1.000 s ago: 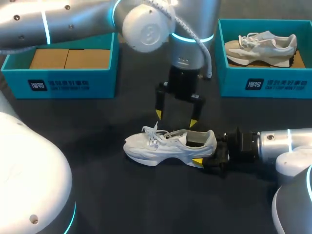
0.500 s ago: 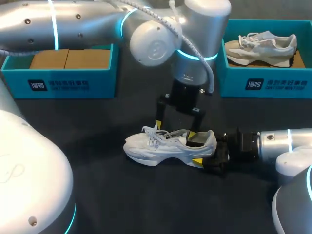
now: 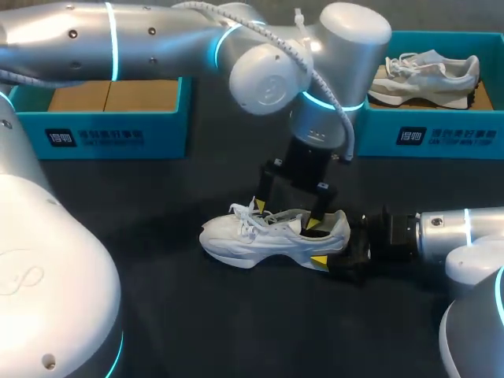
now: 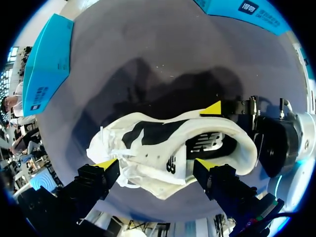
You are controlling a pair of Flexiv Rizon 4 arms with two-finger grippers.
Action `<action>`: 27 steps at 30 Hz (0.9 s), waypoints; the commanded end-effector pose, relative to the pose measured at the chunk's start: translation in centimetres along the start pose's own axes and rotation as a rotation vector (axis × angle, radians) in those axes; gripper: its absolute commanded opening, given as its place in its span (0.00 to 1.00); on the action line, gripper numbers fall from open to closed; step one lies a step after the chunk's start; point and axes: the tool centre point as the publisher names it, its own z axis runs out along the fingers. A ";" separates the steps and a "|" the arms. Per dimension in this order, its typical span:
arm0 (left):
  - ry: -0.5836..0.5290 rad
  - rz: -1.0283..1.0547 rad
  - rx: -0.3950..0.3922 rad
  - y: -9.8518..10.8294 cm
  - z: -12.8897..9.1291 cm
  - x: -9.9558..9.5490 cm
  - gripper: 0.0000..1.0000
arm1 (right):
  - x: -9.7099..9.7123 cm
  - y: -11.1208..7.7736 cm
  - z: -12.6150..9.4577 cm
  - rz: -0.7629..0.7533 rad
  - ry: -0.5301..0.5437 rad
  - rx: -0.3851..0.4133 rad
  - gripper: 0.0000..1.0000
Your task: Take the shoe out of the shoebox, open the shoe tongue, remove and reinsert the insole, then place the shoe into the shoebox
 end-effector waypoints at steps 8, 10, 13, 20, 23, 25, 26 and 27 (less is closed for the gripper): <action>-0.058 -0.009 -0.017 -0.2 0.8 0.2 1.00 | 0.0 0.0 0.0 0.000 -0.001 0.003 0.00; -0.070 -0.016 -0.014 0.0 0.8 0.0 1.00 | 0.0 0.0 0.0 0.000 -0.001 0.003 0.00; -0.083 -0.023 -0.016 0.1 0.8 -0.3 1.00 | 0.0 0.0 0.0 0.000 -0.001 0.003 0.00; -0.090 -0.048 -0.024 0.7 0.6 -1.2 1.00 | 0.0 0.0 0.0 0.000 -0.001 0.003 0.00; -0.086 -0.064 -0.026 0.8 0.6 -1.7 1.00 | 0.0 0.0 0.0 0.000 -0.001 0.003 0.00; -0.084 -0.076 -0.028 0.9 0.6 -2.1 1.00 | 0.0 0.0 0.0 0.000 -0.001 0.003 0.00; -0.084 -0.080 -0.028 0.9 0.6 -2.2 1.00 | 0.0 0.0 0.0 0.000 -0.001 0.003 0.00; -0.084 -0.082 -0.029 0.9 0.6 -2.3 1.00 | 0.0 0.0 0.0 0.000 -0.001 0.003 0.00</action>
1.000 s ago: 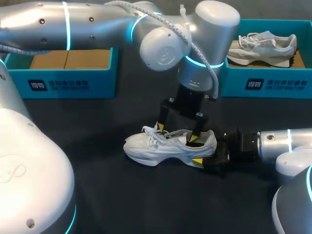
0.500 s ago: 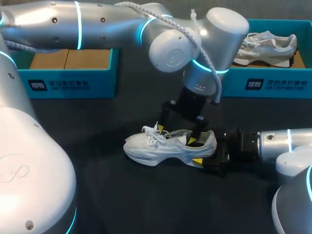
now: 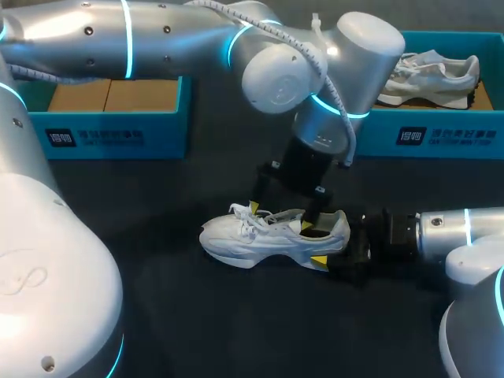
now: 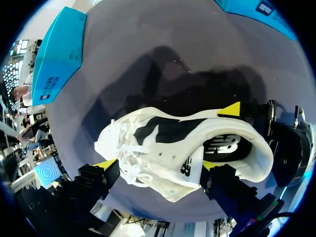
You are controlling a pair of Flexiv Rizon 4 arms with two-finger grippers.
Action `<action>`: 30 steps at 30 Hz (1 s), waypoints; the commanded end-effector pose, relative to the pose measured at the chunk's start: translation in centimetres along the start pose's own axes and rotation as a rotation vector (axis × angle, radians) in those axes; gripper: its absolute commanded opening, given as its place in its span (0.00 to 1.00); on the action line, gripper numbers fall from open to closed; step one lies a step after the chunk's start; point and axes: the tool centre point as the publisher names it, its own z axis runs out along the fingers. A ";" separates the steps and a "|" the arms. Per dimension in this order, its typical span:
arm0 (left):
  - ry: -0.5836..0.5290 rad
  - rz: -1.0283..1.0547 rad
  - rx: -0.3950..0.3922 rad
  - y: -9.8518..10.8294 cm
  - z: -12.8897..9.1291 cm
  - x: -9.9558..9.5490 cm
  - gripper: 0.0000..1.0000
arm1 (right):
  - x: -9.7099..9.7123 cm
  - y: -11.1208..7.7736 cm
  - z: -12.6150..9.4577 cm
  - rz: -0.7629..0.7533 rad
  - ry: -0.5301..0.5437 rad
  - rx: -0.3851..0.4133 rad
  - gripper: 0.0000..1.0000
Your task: Take the shoe out of the shoebox, open the shoe tongue, remove and reinsert the insole, then place the shoe into the shoebox
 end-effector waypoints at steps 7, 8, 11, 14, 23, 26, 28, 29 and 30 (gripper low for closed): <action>0.028 -0.025 0.003 0.5 0.2 -1.5 0.94 | 0.0 0.0 0.0 0.000 -0.001 0.003 0.00; 0.030 -0.027 0.008 0.6 0.2 -1.6 0.89 | 0.0 0.0 0.0 0.000 -0.001 0.003 0.00; 0.039 -0.034 0.017 0.8 0.0 -1.8 0.87 | 0.0 0.0 0.0 0.000 -0.001 0.003 0.00; 0.052 -0.044 0.022 0.9 -0.1 -2.0 0.87 | 0.0 0.0 0.0 0.000 -0.001 0.003 0.00; 0.102 -0.054 0.035 1.4 -0.3 -2.5 0.45 | 0.0 0.0 0.0 0.000 -0.001 0.003 0.00; 0.112 -0.059 0.042 1.5 -0.1 -2.5 0.22 | 0.0 0.0 0.0 0.000 -0.001 0.003 0.00; 0.122 -0.066 0.044 1.5 0.0 -2.6 0.11 | 0.0 0.0 0.0 0.000 -0.001 0.003 0.00; 0.128 -0.069 0.044 1.5 0.0 -2.6 0.05 | 0.0 0.0 0.0 0.000 -0.001 0.003 0.00; 0.132 -0.069 0.044 1.5 0.1 -2.6 0.05 | 0.0 0.0 0.0 0.000 -0.001 0.003 0.00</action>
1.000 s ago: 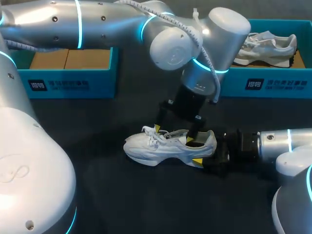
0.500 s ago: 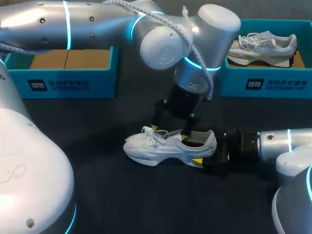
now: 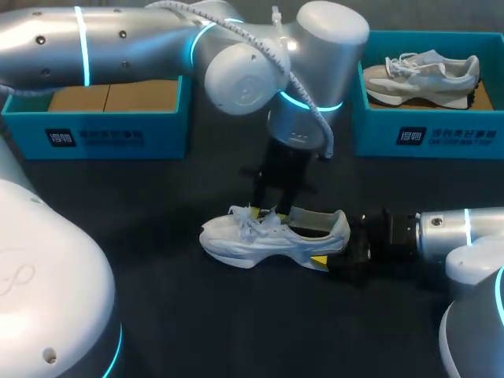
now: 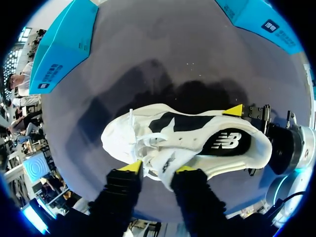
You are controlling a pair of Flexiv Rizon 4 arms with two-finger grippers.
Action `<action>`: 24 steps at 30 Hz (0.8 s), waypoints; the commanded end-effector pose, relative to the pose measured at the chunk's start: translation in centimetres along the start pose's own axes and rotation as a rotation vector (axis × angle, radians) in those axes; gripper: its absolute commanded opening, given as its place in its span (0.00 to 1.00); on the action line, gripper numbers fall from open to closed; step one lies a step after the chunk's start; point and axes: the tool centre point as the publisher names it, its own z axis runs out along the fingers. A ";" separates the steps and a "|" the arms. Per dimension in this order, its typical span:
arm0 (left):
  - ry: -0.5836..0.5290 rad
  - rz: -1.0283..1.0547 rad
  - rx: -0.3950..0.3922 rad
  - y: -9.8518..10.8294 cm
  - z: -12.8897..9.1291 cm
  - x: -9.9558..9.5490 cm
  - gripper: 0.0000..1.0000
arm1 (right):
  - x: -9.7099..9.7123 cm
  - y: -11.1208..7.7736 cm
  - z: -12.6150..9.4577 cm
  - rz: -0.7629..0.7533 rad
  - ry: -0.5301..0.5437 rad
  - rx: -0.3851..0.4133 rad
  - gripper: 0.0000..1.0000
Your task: Take the shoe out of the shoebox, open the shoe tongue, remove and reinsert the insole, then place the shoe into the shoebox
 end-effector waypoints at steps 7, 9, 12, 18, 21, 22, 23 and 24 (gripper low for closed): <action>0.087 -0.014 0.015 0.4 0.5 -1.3 0.00 | 0.0 0.0 0.0 0.000 -0.001 0.003 0.00; 0.158 -0.023 0.023 0.5 0.2 -1.9 0.00 | 0.0 0.0 0.0 0.000 -0.001 0.003 0.00; 0.229 -0.027 0.030 0.5 0.2 -2.4 0.00 | 0.0 0.0 0.0 0.000 -0.001 0.003 0.00; 0.382 -0.071 0.037 0.3 0.4 -3.8 0.00 | 0.0 0.0 0.0 0.000 -0.001 0.003 0.00; 0.443 -0.097 0.041 0.1 0.3 -4.4 0.00 | 0.0 0.0 0.0 0.000 -0.001 0.003 0.00; 0.443 -0.097 0.041 0.1 0.3 -4.4 0.00 | 0.0 0.0 0.0 0.000 -0.001 0.003 0.00; 0.493 -0.120 0.043 0.0 0.3 -4.9 0.00 | 0.0 0.0 0.0 0.000 -0.001 0.003 0.00; 0.523 -0.131 0.039 -0.1 0.3 -5.2 0.00 | 0.0 0.0 0.0 0.000 -0.001 0.003 0.00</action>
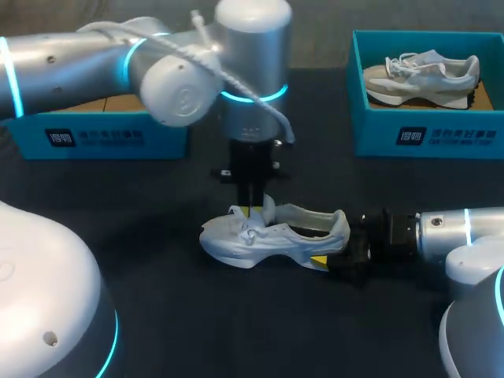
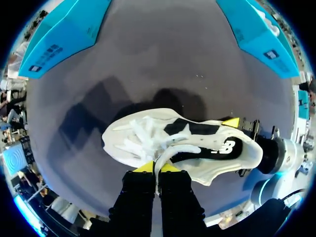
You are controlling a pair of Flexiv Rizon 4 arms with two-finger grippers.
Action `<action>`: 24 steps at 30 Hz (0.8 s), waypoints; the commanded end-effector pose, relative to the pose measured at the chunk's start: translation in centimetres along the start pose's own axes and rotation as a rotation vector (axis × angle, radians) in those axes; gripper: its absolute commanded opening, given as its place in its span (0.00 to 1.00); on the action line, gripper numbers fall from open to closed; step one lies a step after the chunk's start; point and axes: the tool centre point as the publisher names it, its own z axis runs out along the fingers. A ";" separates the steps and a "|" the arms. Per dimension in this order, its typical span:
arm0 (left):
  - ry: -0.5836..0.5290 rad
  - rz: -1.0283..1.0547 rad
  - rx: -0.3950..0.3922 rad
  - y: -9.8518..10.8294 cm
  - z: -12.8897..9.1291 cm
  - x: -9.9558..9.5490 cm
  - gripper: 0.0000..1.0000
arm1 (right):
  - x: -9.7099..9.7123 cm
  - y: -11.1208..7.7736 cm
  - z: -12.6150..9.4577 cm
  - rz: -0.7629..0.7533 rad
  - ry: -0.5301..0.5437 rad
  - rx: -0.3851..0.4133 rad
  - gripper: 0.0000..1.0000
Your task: Take the shoe out of the shoebox, open the shoe tongue, remove and reinsert the insole, then place the shoe into the shoebox
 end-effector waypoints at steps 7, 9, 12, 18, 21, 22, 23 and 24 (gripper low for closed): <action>0.374 -0.073 0.010 0.0 -0.4 -3.4 0.00 | 0.0 0.0 0.0 0.000 -0.001 0.003 0.00; 0.393 -0.089 0.005 -0.1 -0.2 -3.8 0.00 | 0.0 0.0 0.0 0.000 -0.001 0.003 0.00; 0.411 -0.110 -0.003 -0.3 0.1 -4.2 0.00 | 0.0 0.0 0.0 0.000 -0.001 0.003 0.00; 0.442 -0.127 -0.040 -0.4 0.7 -5.0 0.00 | 0.0 0.0 0.0 0.000 -0.001 0.003 0.00; 0.443 -0.128 -0.046 -0.2 1.1 -5.2 0.00 | 0.0 0.0 0.0 0.000 -0.001 0.003 0.00; 0.442 -0.129 -0.046 -0.2 1.1 -5.2 0.00 | 0.0 0.0 0.0 0.000 -0.001 0.003 0.00; 0.445 -0.138 -0.046 -0.2 1.4 -5.3 0.00 | 0.0 0.0 0.0 0.000 -0.001 0.003 0.00; 0.448 -0.148 -0.042 -0.2 1.5 -5.4 0.00 | 0.0 0.0 0.0 0.000 -0.001 0.003 0.00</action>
